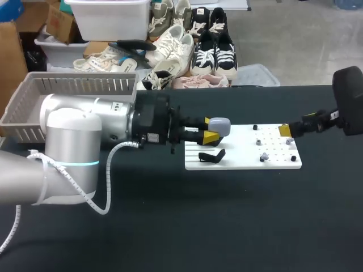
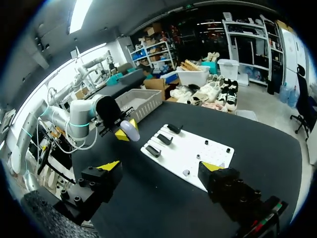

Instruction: Pick up each earbud case from the left stands, insert the matching earbuds, close the lid, and place the case in the box.

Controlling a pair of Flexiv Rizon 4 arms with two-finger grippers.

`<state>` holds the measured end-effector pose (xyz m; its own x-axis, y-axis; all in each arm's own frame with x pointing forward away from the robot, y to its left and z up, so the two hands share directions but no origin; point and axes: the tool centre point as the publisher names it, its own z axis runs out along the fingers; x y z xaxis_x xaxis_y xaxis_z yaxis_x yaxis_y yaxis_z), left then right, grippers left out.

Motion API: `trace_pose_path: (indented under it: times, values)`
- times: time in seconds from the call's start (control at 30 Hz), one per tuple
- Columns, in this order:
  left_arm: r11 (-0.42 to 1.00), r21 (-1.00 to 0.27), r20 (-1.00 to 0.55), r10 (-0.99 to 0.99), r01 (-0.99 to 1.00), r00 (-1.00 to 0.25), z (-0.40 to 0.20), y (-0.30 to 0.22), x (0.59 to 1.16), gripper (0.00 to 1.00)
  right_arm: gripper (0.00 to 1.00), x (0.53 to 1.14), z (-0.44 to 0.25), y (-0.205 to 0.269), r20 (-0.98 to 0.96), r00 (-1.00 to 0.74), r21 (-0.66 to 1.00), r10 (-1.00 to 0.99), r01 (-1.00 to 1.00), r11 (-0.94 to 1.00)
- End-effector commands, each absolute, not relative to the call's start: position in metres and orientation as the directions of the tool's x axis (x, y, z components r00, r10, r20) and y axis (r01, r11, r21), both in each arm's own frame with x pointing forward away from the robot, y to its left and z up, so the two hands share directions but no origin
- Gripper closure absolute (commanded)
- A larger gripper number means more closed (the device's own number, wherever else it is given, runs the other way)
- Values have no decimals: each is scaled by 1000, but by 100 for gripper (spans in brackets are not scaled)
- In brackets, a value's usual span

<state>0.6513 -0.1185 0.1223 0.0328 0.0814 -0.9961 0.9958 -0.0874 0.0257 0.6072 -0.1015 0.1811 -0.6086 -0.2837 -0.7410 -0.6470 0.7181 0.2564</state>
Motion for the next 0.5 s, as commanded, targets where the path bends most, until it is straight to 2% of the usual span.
trace_pose_path:
  times: [0.03, 0.5]
  values:
    - [-97, 23, -996, 83, 995, 31, 121, -118, 652, 100, 0, 606, 183, -82, -720, -614, 184, -322, -617, 765]
    - [-113, 78, -991, 103, 990, 90, 121, -122, 654, 100, 0, 602, 176, -60, -702, -603, 151, -380, -647, 747]
